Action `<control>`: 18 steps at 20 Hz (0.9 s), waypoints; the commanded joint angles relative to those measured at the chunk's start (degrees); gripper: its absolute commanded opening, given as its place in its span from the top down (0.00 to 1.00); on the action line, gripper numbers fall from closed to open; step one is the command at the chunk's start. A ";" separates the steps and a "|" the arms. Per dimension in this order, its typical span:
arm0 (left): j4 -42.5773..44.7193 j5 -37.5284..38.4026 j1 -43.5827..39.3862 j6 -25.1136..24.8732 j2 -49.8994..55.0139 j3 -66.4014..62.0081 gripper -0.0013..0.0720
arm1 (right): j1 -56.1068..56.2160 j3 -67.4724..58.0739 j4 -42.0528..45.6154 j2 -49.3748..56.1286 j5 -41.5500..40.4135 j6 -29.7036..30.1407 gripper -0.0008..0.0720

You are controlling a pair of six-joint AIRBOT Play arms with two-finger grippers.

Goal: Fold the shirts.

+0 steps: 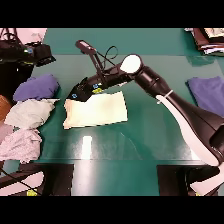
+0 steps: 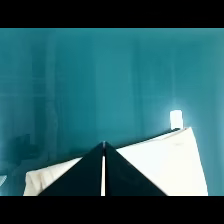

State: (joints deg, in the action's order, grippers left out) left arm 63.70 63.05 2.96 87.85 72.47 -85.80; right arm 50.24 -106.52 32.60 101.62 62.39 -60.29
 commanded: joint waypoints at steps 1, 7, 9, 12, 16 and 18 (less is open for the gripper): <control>0.55 3.96 2.05 -1.49 -1.57 -0.02 0.94 | -2.19 -3.58 3.87 2.19 8.35 -2.62 0.40; 0.55 7.37 2.01 -2.84 -1.53 -0.02 0.94 | -17.94 16.31 12.74 -7.37 12.41 -8.83 0.40; 0.55 7.23 2.01 -2.82 -1.53 -0.02 0.94 | -24.00 25.90 14.03 -10.80 10.32 -11.63 0.40; 0.55 6.71 2.01 -2.82 -1.53 -0.02 0.94 | -30.36 36.87 11.89 -12.96 5.86 -11.76 0.25; 0.52 5.49 2.01 -2.82 -1.53 -0.02 0.94 | -31.76 41.48 3.69 -8.15 4.72 -10.95 0.18; 0.52 5.31 2.01 -2.84 -1.53 -0.02 0.94 | -29.33 39.85 -1.14 -4.00 5.20 -8.74 0.18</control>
State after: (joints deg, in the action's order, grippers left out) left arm 64.23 68.99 4.95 85.03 70.98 -85.82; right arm 20.27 -67.88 38.15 93.86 67.75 -70.76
